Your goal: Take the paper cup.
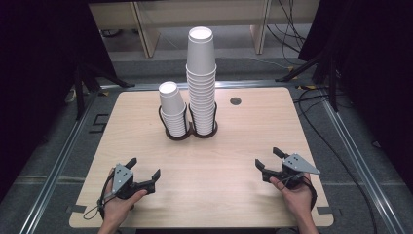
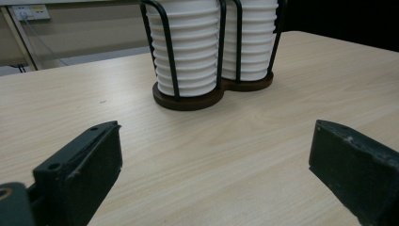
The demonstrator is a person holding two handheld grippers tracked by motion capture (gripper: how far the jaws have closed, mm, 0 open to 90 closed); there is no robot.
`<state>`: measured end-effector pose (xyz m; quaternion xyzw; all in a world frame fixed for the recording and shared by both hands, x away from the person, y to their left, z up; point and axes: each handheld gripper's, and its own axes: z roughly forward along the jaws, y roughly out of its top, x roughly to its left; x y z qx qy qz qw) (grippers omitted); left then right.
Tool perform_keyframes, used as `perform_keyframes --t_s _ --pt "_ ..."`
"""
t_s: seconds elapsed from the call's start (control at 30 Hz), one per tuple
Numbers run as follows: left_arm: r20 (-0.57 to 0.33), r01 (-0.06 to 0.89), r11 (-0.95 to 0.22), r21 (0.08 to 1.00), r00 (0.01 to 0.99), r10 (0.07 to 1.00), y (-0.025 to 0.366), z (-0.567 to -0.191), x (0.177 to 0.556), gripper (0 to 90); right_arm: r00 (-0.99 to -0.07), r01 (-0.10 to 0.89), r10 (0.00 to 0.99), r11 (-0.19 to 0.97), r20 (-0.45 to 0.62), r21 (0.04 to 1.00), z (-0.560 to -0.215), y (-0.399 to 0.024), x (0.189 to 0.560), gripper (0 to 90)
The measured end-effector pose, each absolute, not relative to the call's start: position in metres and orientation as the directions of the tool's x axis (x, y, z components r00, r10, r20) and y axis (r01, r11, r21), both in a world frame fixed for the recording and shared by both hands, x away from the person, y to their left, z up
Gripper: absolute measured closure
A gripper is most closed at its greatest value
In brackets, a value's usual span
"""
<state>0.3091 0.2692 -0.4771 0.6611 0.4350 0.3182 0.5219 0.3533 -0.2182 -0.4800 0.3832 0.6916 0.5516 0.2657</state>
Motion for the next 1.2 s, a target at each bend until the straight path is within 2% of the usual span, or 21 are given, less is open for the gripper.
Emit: perform_keyframes --t_s 0.07,0.3,0.43,0.47,0.63,0.93,1.0,1.2 --pt "-0.029 0.242 -0.083 0.967 0.426 0.904 0.267 -0.475 0.312 3.2 -0.558 0.253 0.828 0.102 0.059 0.962 -0.477 -0.219 0.353 17.4" --pt "-0.016 0.202 -0.087 0.975 0.458 0.889 0.258 -0.467 0.32 3.7 -0.564 0.211 0.825 0.106 0.032 0.972 -0.466 -0.217 0.356 17.3" --pt "0.008 0.187 -0.115 0.976 0.491 0.871 0.25 -0.455 0.326 3.6 -0.582 0.211 0.812 0.116 0.03 0.971 -0.457 -0.214 0.356 17.3" --pt "0.015 0.177 -0.119 0.977 0.501 0.866 0.247 -0.452 0.328 3.6 -0.57 0.186 0.821 0.124 0.005 0.975 -0.454 -0.213 0.357 17.3" --pt "-0.006 0.14 -0.089 0.986 0.567 0.824 0.231 -0.437 0.343 3.5 -0.601 0.178 0.799 0.095 0.032 0.979 -0.435 -0.206 0.363 16.8" --pt "0.029 0.104 -0.119 0.987 0.619 0.785 0.211 -0.4 0.378 3.2 -0.647 0.127 0.762 0.085 0.018 0.988 -0.395 -0.19 0.39 16.6" --pt "0.076 0.056 -0.144 0.988 0.631 0.772 0.202 -0.383 0.394 3.1 -0.657 0.134 0.753 0.089 0.021 0.987 -0.38 -0.181 0.402 15.8" --pt "0.105 0.02 -0.153 0.988 0.639 0.762 0.188 -0.362 0.418 2.9 -0.673 0.106 0.74 0.092 0.004 0.99 -0.355 -0.169 0.422 15.6"
